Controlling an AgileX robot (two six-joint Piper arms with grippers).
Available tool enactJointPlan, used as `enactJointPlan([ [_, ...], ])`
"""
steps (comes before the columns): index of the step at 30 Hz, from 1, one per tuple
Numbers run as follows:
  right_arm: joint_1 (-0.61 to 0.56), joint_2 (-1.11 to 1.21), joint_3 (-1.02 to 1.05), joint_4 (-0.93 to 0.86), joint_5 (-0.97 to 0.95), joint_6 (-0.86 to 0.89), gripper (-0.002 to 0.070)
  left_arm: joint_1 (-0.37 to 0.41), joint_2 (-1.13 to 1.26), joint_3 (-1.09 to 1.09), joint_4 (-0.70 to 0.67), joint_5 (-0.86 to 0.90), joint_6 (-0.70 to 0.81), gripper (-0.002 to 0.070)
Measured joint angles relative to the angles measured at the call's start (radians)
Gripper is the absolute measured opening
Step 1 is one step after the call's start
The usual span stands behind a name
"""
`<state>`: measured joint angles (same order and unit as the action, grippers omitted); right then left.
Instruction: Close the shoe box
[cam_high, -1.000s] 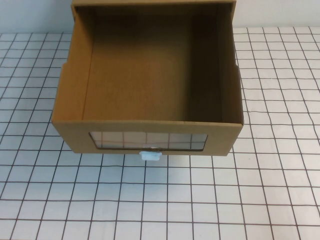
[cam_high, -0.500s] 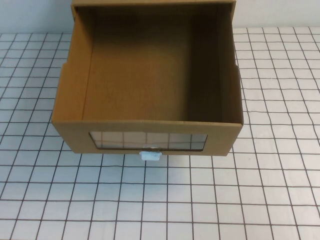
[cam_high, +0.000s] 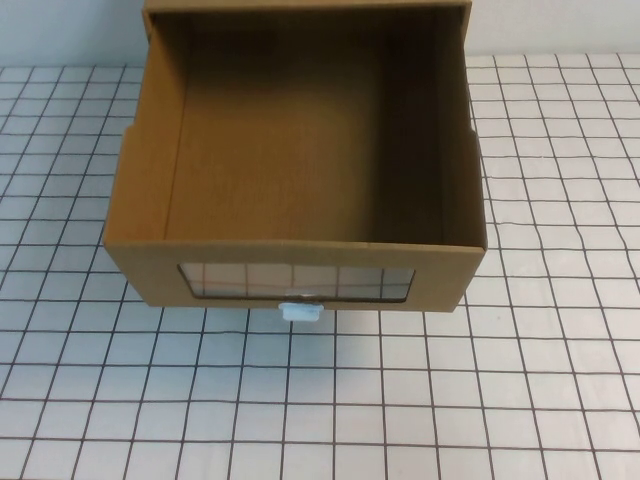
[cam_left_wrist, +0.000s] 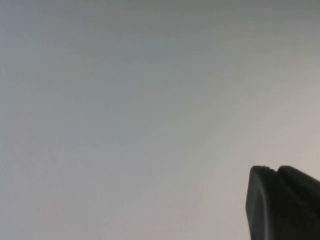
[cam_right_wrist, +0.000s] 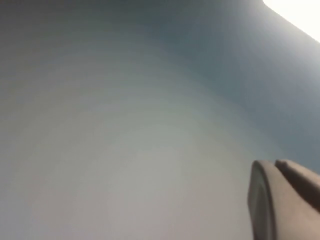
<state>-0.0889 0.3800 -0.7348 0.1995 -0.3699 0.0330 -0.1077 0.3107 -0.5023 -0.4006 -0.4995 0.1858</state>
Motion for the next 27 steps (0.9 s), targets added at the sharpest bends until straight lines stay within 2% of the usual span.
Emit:
enactJointPlan([
  [7, 0.0, 0.202, -0.201, 0.041, 0.484, 0.0, -0.0013, 0.0, 0.263, -0.235, -0.025, 0.373, 0.12, -0.0005],
  [10, 0.0, 0.304, -0.264, 0.043, 0.671, 0.0, -0.0013, 0.0, 0.404, -0.355, -0.025, 0.608, 0.116, -0.0005],
  [14, 0.0, 0.385, -0.287, 0.04, 0.806, -0.003, -0.0014, 0.0, 0.603, -0.502, -0.016, 0.841, 0.078, -0.0005],
  [17, 0.0, 0.403, -0.287, 0.009, 0.848, -0.02, -0.0013, 0.0, 0.702, -0.568, 0.004, 0.883, 0.106, -0.0005],
  [23, 0.003, 0.412, -0.287, 0.069, 0.951, -0.033, -0.0014, 0.0, 0.81, -0.64, -0.019, 0.805, 0.086, -0.0005],
  [27, 0.053, 0.452, -0.291, 0.11, 0.994, -0.145, -0.0013, 0.0, 0.878, -0.734, -0.02, 0.868, 0.109, -0.0005],
])
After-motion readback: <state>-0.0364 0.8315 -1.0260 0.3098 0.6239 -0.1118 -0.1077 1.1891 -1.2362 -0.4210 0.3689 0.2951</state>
